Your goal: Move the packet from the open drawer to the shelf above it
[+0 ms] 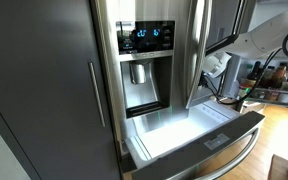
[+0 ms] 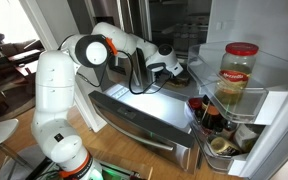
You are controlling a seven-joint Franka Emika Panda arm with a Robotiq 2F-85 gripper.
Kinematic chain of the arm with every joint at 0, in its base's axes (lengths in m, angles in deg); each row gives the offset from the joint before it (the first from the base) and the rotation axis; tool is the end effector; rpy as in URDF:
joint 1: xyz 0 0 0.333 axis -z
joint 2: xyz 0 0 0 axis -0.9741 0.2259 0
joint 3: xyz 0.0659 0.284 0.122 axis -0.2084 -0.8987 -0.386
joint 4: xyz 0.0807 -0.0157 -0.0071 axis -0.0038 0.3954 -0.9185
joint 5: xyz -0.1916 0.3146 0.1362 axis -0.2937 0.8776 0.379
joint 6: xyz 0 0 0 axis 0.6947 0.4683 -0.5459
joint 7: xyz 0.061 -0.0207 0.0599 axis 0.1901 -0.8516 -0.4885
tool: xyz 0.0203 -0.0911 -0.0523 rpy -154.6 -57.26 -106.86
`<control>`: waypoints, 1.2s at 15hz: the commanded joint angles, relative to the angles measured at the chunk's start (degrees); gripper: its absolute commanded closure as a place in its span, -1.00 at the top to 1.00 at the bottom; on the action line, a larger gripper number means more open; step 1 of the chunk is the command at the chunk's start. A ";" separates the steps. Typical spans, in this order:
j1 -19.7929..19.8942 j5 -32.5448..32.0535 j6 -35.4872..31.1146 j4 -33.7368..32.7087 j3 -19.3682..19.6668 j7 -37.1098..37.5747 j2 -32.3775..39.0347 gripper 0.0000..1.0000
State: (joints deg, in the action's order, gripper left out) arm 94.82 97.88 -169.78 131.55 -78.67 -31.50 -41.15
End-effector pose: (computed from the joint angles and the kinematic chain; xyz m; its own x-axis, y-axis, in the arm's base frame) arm 0.6150 -0.3044 0.3513 -0.0045 -0.9987 0.0507 -0.7604 -0.0295 -0.6487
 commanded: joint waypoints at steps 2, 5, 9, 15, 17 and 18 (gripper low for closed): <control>-3.03 -1.67 1.39 3.77 2.84 3.10 -4.33 0.75; -5.63 -8.17 3.22 7.83 6.38 5.94 -8.24 1.00; -9.78 -23.39 6.27 13.52 13.00 15.04 -14.23 1.00; -8.62 -42.71 20.03 19.06 13.25 21.17 -26.07 1.00; -7.53 -46.31 24.01 20.53 12.24 19.57 -30.20 1.00; -6.97 -48.00 26.33 20.99 11.81 18.77 -32.12 1.00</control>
State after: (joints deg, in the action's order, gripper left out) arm 86.06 55.17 -148.69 148.18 -65.30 -11.79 -65.89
